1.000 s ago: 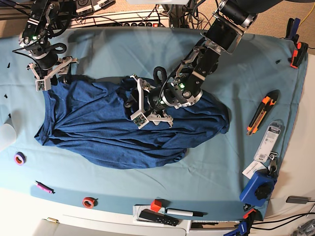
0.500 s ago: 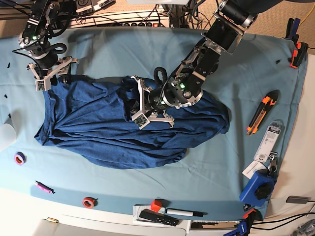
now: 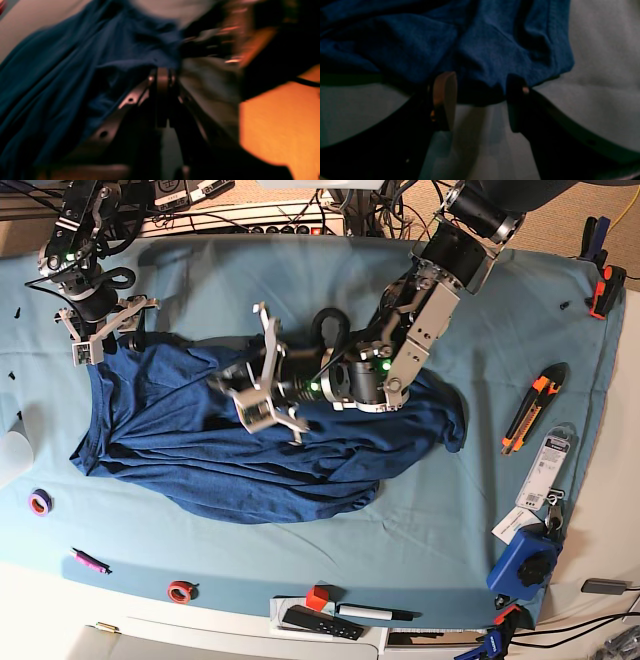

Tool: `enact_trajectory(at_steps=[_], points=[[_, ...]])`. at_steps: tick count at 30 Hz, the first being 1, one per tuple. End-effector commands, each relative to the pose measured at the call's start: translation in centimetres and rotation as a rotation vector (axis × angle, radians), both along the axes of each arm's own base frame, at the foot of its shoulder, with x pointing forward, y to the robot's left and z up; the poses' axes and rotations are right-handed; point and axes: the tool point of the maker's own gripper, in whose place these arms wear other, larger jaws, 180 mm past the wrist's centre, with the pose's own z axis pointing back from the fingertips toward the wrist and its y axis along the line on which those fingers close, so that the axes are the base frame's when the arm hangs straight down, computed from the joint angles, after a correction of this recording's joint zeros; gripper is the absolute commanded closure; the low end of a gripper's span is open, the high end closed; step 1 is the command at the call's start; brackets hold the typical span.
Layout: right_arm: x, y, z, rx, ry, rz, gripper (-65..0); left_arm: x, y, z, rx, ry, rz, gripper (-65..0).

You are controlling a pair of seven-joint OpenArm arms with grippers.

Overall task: Layout the t-shirt on the table in an organized manner, then fold the t-shirt properly
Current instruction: 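Drag the pinched fabric with the left gripper to spread the shirt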

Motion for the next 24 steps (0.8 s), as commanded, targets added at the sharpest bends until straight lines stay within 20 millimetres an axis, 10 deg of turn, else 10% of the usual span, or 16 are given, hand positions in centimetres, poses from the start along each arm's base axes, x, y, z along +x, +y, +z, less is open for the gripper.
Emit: enact_trajectory(at_steps=[1,10,18,24], points=[[0.7,-0.4,1.3,-0.013,-0.046,0.004,-31.2,0.0,-0.5,2.5,-0.075,-0.021,-0.016,0.0],[0.7,-0.4,1.3,-0.012,-0.047,0.005,-31.2,-1.2,-0.4,1.9,-0.026,0.038,-0.064,0.0],[0.9,-0.4,1.5,-0.012,-0.056,0.005,-31.2,-8.0,0.9,1.0,0.061,0.306,-0.385,0.0],[0.9,-0.4,1.5,-0.012,-0.057,0.005,-31.2,-9.1,0.9,3.1,-0.043,0.357,-0.450,0.0]])
